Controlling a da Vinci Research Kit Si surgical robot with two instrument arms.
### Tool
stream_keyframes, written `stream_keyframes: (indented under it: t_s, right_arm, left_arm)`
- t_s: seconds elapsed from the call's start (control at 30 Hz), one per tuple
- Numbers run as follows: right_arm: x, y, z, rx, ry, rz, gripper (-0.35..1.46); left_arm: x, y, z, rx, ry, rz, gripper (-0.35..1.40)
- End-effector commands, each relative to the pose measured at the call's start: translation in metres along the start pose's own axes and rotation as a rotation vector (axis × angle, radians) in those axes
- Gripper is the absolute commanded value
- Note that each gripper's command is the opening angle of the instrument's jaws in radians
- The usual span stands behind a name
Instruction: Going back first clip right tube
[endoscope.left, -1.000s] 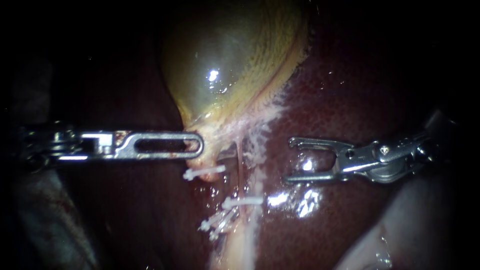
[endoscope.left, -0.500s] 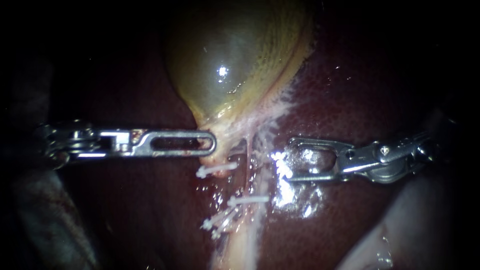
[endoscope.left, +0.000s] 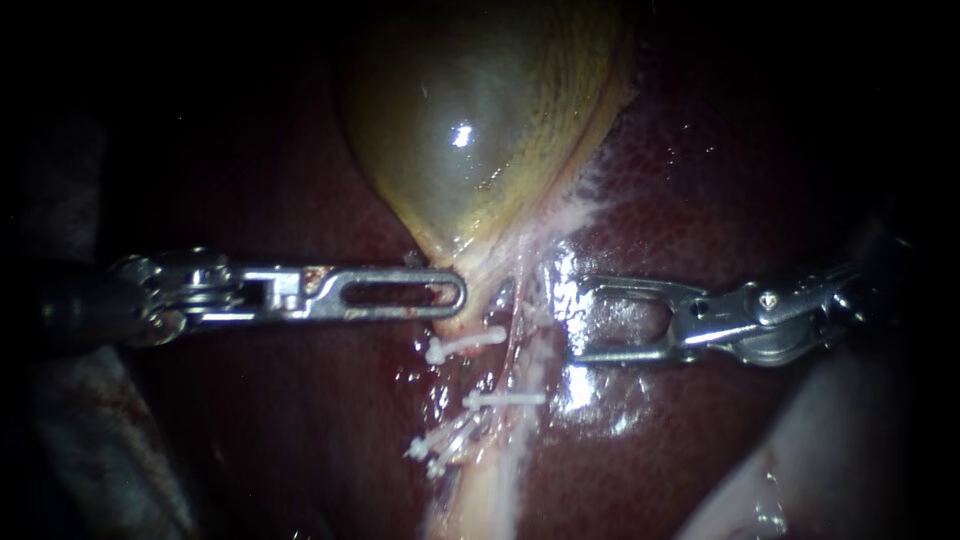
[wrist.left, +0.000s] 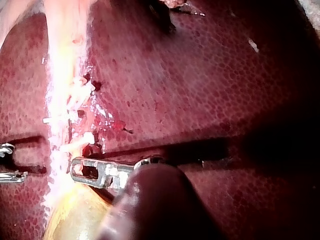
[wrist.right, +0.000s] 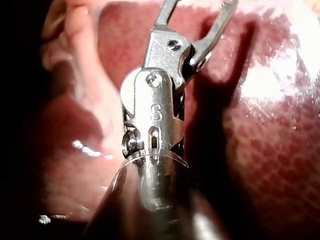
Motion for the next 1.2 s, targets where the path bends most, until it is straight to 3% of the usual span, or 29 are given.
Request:
stream_keyframes:
  t_s: [0.03, 1.2]
  right_arm:
    - [0.0, 0.0, 0.0, 0.0, 0.0, 0.0, 0.52]
    - [-0.0002, 0.0, 0.0003, -0.006, 0.0, -0.006, 0.52]
  left_arm:
    - [0.0, -0.0001, 0.0001, 0.0, 0.0, 0.0, -0.35]
    - [0.0003, -0.0008, 0.0017, -0.001, 0.001, 0.003, -0.35]
